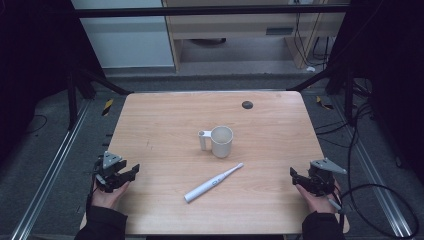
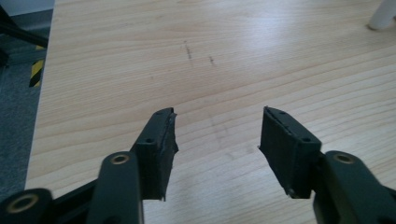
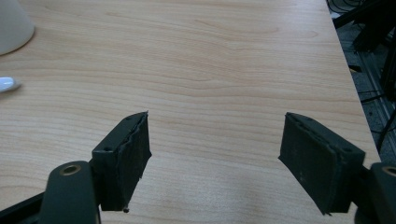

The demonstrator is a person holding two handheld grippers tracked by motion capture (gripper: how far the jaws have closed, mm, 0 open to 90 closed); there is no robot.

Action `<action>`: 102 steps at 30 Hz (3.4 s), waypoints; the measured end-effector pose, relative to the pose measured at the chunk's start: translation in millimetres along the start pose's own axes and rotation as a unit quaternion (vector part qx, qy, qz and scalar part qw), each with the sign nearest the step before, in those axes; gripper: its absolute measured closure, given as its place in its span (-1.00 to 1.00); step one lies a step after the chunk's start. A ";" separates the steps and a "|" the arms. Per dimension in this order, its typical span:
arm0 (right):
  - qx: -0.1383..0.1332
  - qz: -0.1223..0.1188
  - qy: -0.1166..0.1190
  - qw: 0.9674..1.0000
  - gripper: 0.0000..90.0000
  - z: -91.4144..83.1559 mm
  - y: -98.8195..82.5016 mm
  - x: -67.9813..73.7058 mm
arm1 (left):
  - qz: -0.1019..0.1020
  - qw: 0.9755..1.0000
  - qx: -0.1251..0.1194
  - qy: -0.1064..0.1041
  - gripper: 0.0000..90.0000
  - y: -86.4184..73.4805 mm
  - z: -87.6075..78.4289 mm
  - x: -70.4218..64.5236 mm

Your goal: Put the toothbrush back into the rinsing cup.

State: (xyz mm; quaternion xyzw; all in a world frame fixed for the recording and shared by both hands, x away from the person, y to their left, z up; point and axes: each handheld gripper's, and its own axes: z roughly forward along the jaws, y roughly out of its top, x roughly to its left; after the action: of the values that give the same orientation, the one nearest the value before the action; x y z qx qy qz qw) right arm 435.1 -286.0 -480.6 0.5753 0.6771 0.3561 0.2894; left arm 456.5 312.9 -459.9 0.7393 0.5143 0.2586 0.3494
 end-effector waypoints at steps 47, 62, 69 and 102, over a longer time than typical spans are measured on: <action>-0.015 -0.042 0.017 0.999 -0.33 -0.8 6.3 15.8 | 0.089 0.985 0.020 -0.147 -0.02 68.9 6.4 -96.2; -0.010 -0.056 0.018 0.998 -0.25 -0.2 7.5 19.0 | 0.118 0.978 0.027 -0.168 0.03 78.0 18.0 -122.9; -0.009 -0.062 0.017 0.998 -0.19 -0.3 7.8 20.4 | 0.134 0.974 0.035 -0.177 0.03 80.3 23.4 -134.5; 0.009 -0.062 0.022 0.998 -0.19 2.8 7.9 22.2 | 0.212 0.945 0.108 -0.223 0.09 88.0 59.5 -197.2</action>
State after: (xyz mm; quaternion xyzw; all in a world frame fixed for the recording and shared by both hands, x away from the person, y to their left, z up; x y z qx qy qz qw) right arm 438.1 -263.0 -475.4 0.5269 0.7209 0.3436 0.2910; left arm 485.1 92.4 -432.6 0.9033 0.2793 0.0987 0.3102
